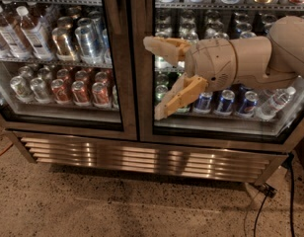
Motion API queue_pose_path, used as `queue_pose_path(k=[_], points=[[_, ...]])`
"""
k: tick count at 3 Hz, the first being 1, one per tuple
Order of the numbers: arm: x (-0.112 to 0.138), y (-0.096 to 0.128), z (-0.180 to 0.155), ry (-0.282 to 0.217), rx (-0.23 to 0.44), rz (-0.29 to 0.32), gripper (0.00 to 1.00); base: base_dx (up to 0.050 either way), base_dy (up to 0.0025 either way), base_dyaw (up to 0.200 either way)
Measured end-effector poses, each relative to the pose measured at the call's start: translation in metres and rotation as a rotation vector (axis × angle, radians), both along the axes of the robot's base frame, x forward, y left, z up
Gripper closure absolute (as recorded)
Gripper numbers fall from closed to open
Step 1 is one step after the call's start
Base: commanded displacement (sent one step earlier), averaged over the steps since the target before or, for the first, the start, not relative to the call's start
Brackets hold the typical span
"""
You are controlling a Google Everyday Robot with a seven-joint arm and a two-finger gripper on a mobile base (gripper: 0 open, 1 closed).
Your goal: Open left fridge door
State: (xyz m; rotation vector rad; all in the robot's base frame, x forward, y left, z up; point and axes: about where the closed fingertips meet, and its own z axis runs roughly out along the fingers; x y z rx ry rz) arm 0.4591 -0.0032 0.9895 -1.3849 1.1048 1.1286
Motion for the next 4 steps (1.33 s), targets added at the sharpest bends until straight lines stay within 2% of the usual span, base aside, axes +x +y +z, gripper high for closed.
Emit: queue_pose_path(k=[2,3,4], points=[[0.0,0.0,0.0,0.0,0.0,0.0,0.0,0.049,-0.00004,0.001],[0.0,0.0,0.0,0.0,0.0,0.0,0.0,0.039,0.00244,0.126],[0.0,0.0,0.0,0.0,0.0,0.0,0.0,0.0,0.0,0.0]])
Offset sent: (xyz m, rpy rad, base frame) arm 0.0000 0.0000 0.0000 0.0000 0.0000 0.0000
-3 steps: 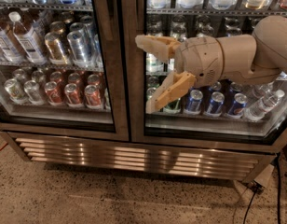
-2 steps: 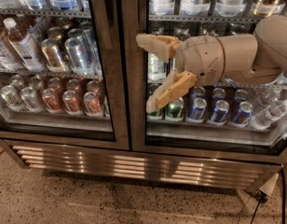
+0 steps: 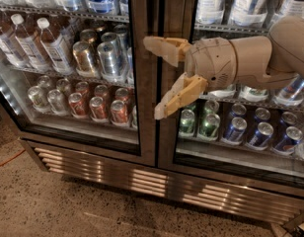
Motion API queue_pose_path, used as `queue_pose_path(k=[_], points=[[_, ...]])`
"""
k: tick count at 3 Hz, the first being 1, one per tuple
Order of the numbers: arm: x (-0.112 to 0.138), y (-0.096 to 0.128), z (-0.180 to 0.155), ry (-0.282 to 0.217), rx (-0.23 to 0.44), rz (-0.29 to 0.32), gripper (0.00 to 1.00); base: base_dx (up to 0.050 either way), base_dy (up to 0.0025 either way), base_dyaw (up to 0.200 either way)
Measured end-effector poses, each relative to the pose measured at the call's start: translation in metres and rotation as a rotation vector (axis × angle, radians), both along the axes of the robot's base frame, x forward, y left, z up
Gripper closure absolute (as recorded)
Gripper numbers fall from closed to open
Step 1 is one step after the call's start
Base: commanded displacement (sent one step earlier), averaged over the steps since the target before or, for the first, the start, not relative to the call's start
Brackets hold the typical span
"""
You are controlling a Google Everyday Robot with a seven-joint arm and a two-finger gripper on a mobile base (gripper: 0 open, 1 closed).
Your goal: Open left fridge door
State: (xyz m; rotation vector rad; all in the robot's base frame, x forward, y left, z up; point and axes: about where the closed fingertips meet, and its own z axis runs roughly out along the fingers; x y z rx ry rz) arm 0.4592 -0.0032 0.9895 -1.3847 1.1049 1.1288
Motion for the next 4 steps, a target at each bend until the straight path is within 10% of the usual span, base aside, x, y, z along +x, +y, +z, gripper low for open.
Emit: queue_pose_path(k=[2,4], points=[[0.005,0.003,0.033,0.048,0.068,-0.021,0.0,0.0,0.0,0.0],[0.009,-0.026,0.031,0.06,0.112,-0.182,0.0,0.0,0.0,0.0]])
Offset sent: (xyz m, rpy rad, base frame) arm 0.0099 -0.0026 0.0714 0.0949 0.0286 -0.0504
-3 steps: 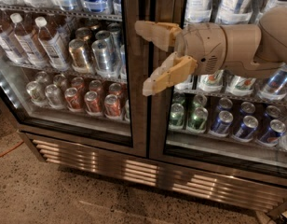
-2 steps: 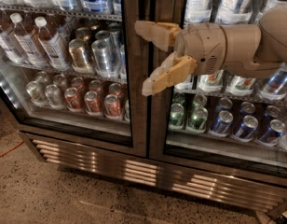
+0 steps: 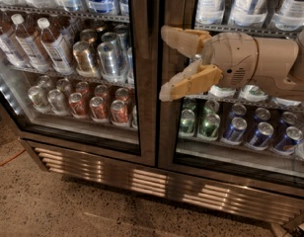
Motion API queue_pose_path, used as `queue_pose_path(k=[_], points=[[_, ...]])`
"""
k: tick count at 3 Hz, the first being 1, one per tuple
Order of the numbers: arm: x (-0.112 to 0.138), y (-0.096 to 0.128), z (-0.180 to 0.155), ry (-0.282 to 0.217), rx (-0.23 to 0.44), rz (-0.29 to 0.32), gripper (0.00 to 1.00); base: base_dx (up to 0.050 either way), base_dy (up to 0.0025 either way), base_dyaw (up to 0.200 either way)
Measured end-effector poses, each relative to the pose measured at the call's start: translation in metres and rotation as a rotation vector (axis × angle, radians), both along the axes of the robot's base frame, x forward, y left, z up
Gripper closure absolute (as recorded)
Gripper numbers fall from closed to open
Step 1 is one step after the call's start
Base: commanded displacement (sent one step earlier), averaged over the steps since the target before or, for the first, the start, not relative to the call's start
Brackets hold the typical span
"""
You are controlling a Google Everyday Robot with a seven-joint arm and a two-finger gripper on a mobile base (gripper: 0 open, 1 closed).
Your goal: Open left fridge door
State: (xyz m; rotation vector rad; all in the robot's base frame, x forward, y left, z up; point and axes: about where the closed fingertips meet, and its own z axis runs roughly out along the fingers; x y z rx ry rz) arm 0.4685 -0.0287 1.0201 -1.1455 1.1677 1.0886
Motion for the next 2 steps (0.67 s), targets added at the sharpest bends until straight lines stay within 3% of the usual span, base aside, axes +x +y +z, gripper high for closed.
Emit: queue_pose_path(k=[1,2], points=[[0.0,0.0,0.0,0.0,0.0,0.0,0.0,0.0,0.0,0.0],[-0.004,0.013,0.009,0.006,0.006,-0.038,0.0,0.0,0.0,0.0]])
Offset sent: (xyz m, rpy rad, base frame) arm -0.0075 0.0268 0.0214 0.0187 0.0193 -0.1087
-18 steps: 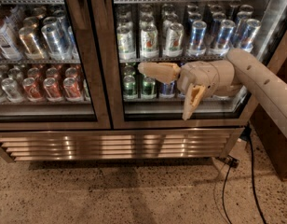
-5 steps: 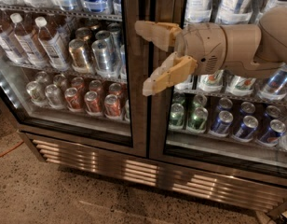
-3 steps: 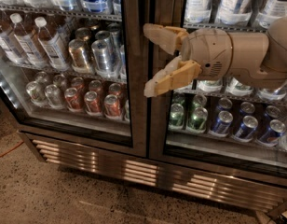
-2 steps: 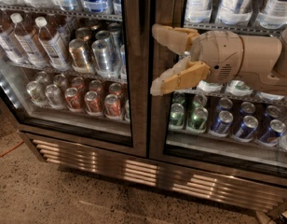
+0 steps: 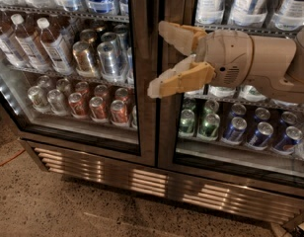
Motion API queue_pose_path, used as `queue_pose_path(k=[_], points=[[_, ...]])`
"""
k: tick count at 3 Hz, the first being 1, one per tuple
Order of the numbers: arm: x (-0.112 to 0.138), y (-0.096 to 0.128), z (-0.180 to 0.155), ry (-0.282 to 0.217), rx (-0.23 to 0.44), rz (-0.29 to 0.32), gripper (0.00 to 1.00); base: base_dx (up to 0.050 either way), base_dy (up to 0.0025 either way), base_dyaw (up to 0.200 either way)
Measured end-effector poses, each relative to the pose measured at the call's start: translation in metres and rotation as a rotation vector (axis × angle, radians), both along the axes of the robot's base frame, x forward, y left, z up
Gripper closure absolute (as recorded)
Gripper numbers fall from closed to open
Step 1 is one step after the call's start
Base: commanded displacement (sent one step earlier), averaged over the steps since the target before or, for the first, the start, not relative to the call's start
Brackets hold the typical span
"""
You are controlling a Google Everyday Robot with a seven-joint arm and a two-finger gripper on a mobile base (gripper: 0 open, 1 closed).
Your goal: Open left fridge door
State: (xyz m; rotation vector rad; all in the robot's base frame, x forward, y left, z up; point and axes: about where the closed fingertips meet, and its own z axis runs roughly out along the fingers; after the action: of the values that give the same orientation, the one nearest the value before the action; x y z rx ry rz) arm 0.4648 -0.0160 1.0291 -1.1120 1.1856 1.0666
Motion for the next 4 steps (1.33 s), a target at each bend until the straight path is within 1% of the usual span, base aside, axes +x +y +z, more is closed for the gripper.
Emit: queue_pose_path(k=[1,2,3,4], points=[[-0.0043,0.0153,0.0094,-0.002,-0.023,-0.054,0.0,0.0,0.0,0.0],[-0.0043,0.0153,0.0094,-0.002,-0.023,-0.054,0.0,0.0,-0.00001,0.192],[-0.0043,0.0153,0.0094,-0.002,-0.023,-0.054,0.0,0.0,-0.00008,-0.187],[-0.0043,0.0153,0.0094,-0.002,-0.023,-0.054,0.0,0.0,0.0,0.0]])
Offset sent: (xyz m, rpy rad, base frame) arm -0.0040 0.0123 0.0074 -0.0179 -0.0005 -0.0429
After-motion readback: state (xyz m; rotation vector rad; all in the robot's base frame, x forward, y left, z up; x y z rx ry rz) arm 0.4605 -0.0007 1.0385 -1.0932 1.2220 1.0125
